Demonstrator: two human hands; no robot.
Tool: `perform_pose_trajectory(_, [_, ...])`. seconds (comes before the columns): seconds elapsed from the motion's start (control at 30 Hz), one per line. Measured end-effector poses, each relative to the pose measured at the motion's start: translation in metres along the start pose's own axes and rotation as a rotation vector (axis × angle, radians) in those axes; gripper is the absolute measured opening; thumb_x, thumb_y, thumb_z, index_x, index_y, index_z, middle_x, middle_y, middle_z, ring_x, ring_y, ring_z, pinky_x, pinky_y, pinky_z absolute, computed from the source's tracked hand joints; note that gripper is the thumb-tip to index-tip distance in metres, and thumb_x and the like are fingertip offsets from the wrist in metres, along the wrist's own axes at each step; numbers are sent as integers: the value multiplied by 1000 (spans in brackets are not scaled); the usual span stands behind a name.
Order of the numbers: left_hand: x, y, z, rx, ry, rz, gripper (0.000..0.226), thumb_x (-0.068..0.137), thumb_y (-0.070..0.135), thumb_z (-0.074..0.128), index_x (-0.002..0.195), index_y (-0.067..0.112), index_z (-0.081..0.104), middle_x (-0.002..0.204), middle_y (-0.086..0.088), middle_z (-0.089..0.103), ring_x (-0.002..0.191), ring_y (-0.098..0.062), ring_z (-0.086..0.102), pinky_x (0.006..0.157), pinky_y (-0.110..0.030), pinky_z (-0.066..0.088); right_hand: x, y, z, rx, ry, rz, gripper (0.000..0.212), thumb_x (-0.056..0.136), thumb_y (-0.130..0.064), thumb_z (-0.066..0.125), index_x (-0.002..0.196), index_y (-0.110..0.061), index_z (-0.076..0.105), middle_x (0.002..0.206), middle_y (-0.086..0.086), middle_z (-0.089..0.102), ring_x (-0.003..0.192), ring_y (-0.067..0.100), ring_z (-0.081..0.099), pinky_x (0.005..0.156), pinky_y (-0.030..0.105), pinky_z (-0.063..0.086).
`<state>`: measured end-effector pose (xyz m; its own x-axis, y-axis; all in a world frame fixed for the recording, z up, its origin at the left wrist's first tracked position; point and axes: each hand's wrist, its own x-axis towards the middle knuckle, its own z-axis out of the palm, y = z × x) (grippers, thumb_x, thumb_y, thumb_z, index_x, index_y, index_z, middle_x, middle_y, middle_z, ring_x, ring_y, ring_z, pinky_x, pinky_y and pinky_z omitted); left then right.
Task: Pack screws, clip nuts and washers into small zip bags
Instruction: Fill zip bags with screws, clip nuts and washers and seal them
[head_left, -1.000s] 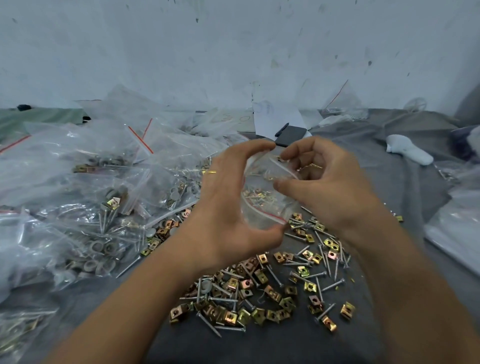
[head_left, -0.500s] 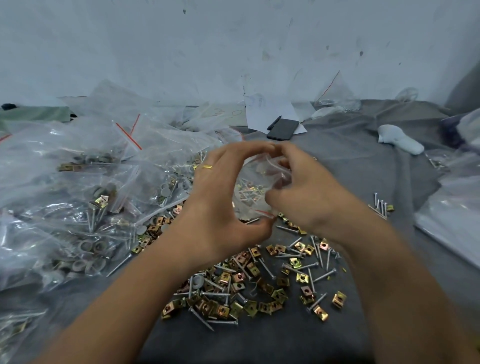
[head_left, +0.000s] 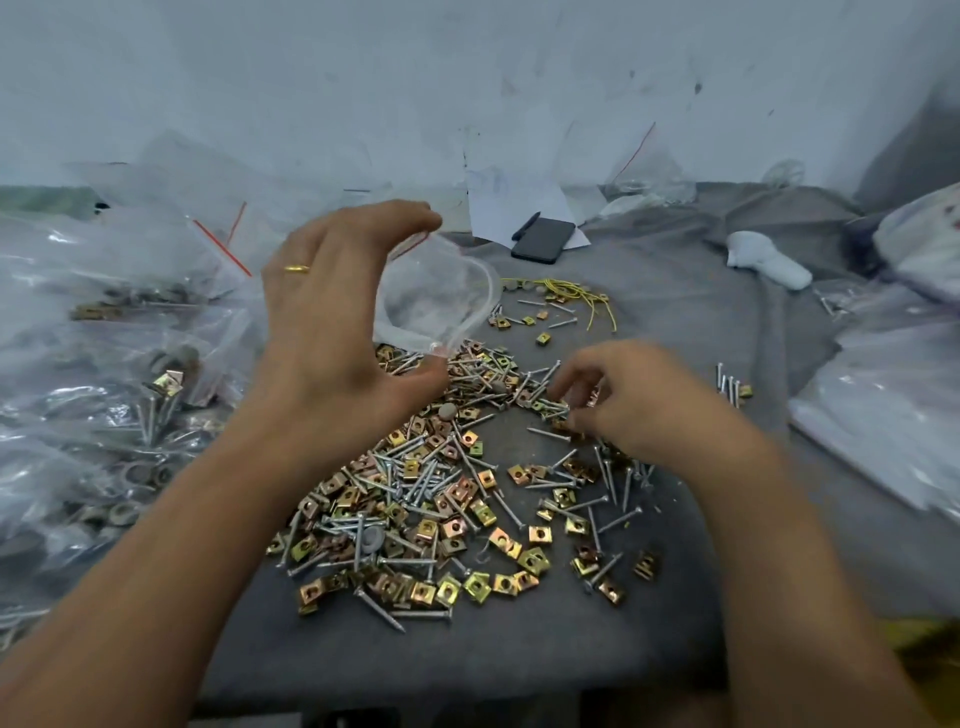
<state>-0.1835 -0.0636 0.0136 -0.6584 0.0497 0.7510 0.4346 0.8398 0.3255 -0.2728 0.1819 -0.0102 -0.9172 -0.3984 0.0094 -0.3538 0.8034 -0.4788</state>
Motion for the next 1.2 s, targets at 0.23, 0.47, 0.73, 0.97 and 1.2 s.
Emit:
perform_pose_trajectory(0.23, [-1,-10,2,112,-249,-122,97,62,47,77,152,34,41,144,7,48,141,-21,34,117,-47,28,8,6,12,-2,17,26,20,94,-23,76,109,-36,74,95,-14,61,84,3,56,64,20,41])
perform_pose_trajectory(0.47, [-6,-12,10,-113,-331,-156,95,65,44,84,147,53,36,130,49,34,139,-5,37,113,-36,35,9,21,24,210,178,9,12,94,-22,75,92,-34,74,86,-14,69,83,2,64,68,21,49])
perform_pose_trajectory(0.73, [-8,-11,14,-118,-334,-195,99,63,45,83,150,52,35,145,26,41,143,-10,35,119,-49,35,-1,22,6,650,274,-155,12,92,-14,77,97,-21,70,87,1,74,80,17,71,74,31,60])
perform_pose_trajectory(0.97, [-8,-2,18,-121,-323,-160,99,66,43,84,152,48,34,145,23,41,145,-12,36,120,-53,35,-16,-24,-7,908,288,-508,16,88,-7,80,99,-17,74,93,5,76,83,22,73,78,28,61])
perform_pose_trajectory(1.2, [-8,1,17,-148,-294,-198,92,68,40,81,150,46,37,135,29,42,143,-9,37,118,-51,37,-9,-47,17,533,477,-566,21,85,-18,86,101,-21,74,91,-10,72,80,19,66,66,41,53])
